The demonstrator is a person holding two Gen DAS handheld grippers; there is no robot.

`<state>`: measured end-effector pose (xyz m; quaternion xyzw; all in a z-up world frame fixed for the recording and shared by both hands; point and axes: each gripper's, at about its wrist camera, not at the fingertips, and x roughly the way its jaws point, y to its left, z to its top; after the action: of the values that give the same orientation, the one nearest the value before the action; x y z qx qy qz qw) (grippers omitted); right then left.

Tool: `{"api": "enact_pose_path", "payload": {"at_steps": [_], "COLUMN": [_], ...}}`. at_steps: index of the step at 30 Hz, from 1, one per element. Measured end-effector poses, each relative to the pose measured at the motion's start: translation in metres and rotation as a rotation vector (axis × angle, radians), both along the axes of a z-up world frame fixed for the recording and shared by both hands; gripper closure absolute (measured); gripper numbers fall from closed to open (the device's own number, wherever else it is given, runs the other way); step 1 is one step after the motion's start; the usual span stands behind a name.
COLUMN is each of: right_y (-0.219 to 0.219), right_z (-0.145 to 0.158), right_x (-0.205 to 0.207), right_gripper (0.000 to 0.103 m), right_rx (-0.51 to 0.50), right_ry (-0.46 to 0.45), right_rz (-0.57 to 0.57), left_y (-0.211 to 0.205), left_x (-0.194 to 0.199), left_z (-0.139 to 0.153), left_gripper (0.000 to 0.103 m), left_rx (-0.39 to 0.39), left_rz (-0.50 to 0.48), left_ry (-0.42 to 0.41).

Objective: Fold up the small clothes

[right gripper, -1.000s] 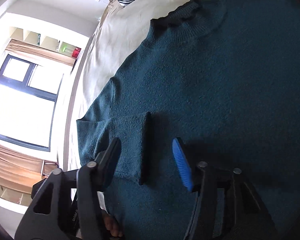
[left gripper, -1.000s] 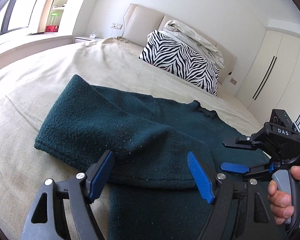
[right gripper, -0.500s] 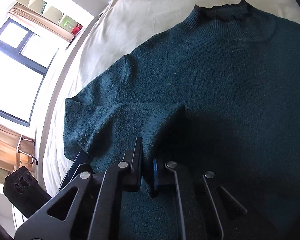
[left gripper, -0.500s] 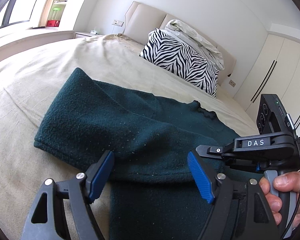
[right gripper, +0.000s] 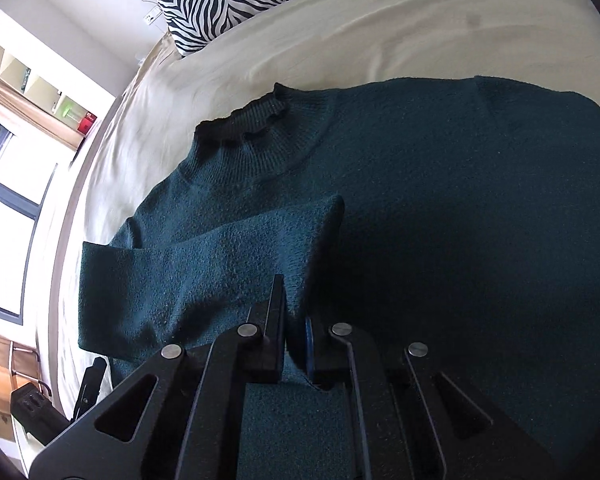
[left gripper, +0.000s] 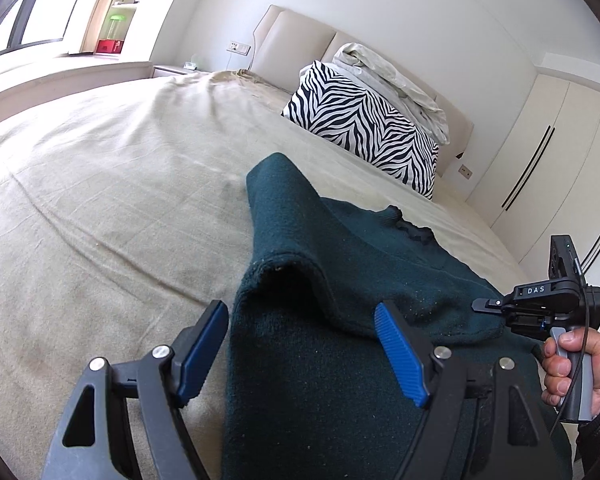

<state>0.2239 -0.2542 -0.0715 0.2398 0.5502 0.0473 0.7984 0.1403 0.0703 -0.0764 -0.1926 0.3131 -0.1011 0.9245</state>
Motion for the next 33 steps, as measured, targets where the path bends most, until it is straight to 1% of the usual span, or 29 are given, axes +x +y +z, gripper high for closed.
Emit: {"api": "enact_pose_path", "payload": {"at_steps": [4, 7, 12, 16, 19, 21, 24, 26, 29, 30, 31, 32, 33], "right_y": [-0.011, -0.013, -0.026, -0.029, -0.029, -0.026, -0.028, -0.034, -0.038, -0.038, -0.038, -0.038, -0.039], "right_z": [-0.004, -0.001, 0.006, 0.002, -0.003, -0.008, -0.007, -0.009, -0.010, -0.010, -0.009, -0.011, -0.011], "right_x": [0.003, 0.008, 0.011, 0.017, 0.018, 0.017, 0.014, 0.013, 0.012, 0.012, 0.010, 0.010, 0.008], "right_gripper": [0.097, 0.097, 0.097, 0.097, 0.096, 0.096, 0.095, 0.095, 0.095, 0.095, 0.095, 0.095, 0.095], "right_rx": [-0.012, -0.065, -0.150, -0.179, -0.183, -0.186, -0.164, -0.128, -0.107, -0.110, -0.110, -0.107, -0.103], "right_ry": [-0.006, -0.015, -0.030, -0.024, -0.014, -0.010, -0.025, -0.033, -0.059, -0.072, -0.080, -0.084, -0.089], "right_rz": [-0.030, -0.030, -0.044, -0.039, -0.039, -0.017, -0.010, -0.019, -0.028, -0.030, -0.029, -0.029, -0.028], "left_y": [0.001, 0.001, 0.000, 0.000, 0.000, 0.003, 0.015, 0.016, 0.012, 0.010, 0.007, 0.005, 0.004], "left_x": [0.001, 0.002, 0.004, 0.005, 0.005, 0.008, 0.012, 0.023, 0.055, 0.068, 0.082, 0.097, 0.114], "left_z": [0.000, -0.001, -0.001, -0.002, -0.001, 0.001, 0.017, 0.033, 0.050, 0.052, 0.053, 0.051, 0.044], "left_gripper": [0.025, 0.025, 0.025, 0.025, 0.025, 0.025, 0.026, 0.026, 0.026, 0.026, 0.029, 0.030, 0.031], "left_rx": [0.000, 0.001, 0.001, 0.000, -0.003, -0.021, -0.083, -0.083, -0.085, -0.074, -0.063, -0.070, -0.100], "left_rz": [-0.001, -0.002, -0.004, -0.004, -0.004, -0.001, 0.014, 0.006, -0.052, -0.067, -0.086, -0.115, -0.154], "left_ry": [0.004, 0.006, 0.012, 0.015, 0.021, 0.035, 0.026, 0.023, 0.030, 0.037, 0.041, 0.055, 0.092]}}
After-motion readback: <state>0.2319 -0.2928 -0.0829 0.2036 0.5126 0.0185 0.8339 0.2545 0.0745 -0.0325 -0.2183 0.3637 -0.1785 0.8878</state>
